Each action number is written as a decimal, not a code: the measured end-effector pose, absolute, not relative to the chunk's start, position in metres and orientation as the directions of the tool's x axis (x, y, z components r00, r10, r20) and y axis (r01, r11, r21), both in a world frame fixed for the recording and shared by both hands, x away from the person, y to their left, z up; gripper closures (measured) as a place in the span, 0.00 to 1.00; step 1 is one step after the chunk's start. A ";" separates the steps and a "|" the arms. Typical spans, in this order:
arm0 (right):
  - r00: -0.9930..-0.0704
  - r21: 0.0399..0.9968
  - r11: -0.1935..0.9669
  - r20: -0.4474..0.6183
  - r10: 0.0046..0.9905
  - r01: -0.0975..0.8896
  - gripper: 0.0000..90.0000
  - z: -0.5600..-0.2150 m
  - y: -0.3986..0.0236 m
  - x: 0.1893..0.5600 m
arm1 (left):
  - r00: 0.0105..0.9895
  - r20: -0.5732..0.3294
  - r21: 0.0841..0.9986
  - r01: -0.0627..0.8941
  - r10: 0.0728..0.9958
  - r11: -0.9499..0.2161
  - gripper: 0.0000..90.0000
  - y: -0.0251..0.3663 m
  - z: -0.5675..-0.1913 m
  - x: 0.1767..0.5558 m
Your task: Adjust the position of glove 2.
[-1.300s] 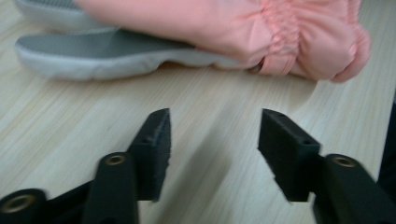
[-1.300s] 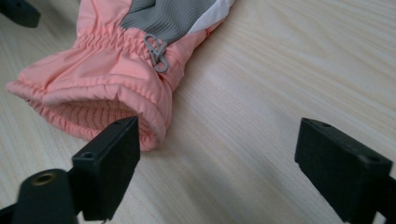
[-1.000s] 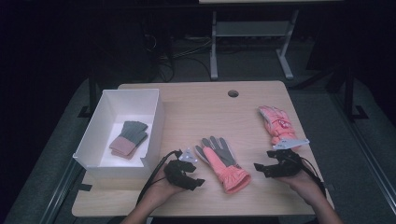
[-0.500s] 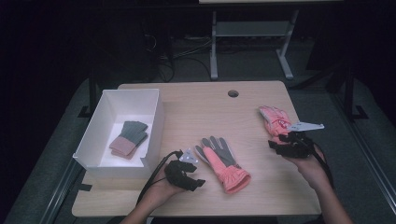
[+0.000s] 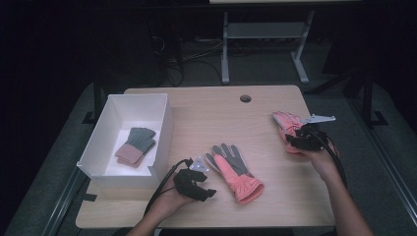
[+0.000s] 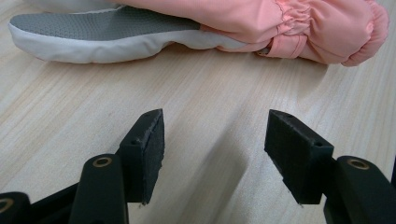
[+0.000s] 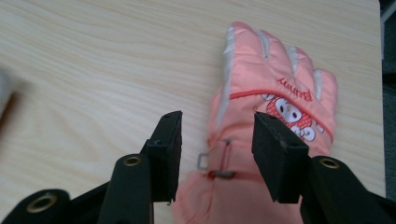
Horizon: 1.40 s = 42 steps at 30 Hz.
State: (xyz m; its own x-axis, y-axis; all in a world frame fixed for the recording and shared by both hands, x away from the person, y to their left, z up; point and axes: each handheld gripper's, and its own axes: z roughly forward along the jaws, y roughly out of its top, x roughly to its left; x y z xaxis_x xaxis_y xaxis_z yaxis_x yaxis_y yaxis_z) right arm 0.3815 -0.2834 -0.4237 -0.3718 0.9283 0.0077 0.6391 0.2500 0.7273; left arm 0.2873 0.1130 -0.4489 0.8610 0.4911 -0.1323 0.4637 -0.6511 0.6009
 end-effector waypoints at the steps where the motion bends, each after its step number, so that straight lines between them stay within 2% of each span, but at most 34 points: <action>1: -0.367 0.732 0.238 0.017 0.930 0.639 0.60 -0.425 -0.285 0.385 | 0.861 -0.134 0.602 0.464 0.491 -0.649 0.41 0.113 -0.449 0.287; 11: -0.351 0.701 0.240 0.016 0.936 0.671 0.59 -0.435 -0.288 0.408 | 0.856 -0.146 0.603 0.475 0.496 -0.641 0.40 0.113 -0.450 0.288; 15: -0.351 0.686 0.249 0.009 0.936 0.684 0.62 -0.443 -0.287 0.413 | 0.857 -0.148 0.599 0.475 0.494 -0.644 0.40 0.113 -0.451 0.288; 30: -0.371 0.679 0.266 0.010 0.929 0.684 0.93 -0.447 -0.289 0.415 | 0.858 -0.149 0.598 0.474 0.491 -0.647 0.40 0.112 -0.451 0.287; 42: -0.359 0.712 0.225 0.040 0.933 0.665 0.97 -0.440 -0.298 0.411 | 0.855 -0.158 0.605 0.479 0.494 -0.636 0.37 0.111 -0.451 0.286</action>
State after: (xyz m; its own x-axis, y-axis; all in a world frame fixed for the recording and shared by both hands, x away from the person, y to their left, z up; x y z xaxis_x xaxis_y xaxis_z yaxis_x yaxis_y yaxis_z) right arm 0.4106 -0.2982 -0.4395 -0.3587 0.9326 0.0398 0.6651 0.2255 0.7119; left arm 0.2865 0.1112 -0.4510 0.8550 0.4939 -0.1583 0.4793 -0.6357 0.6051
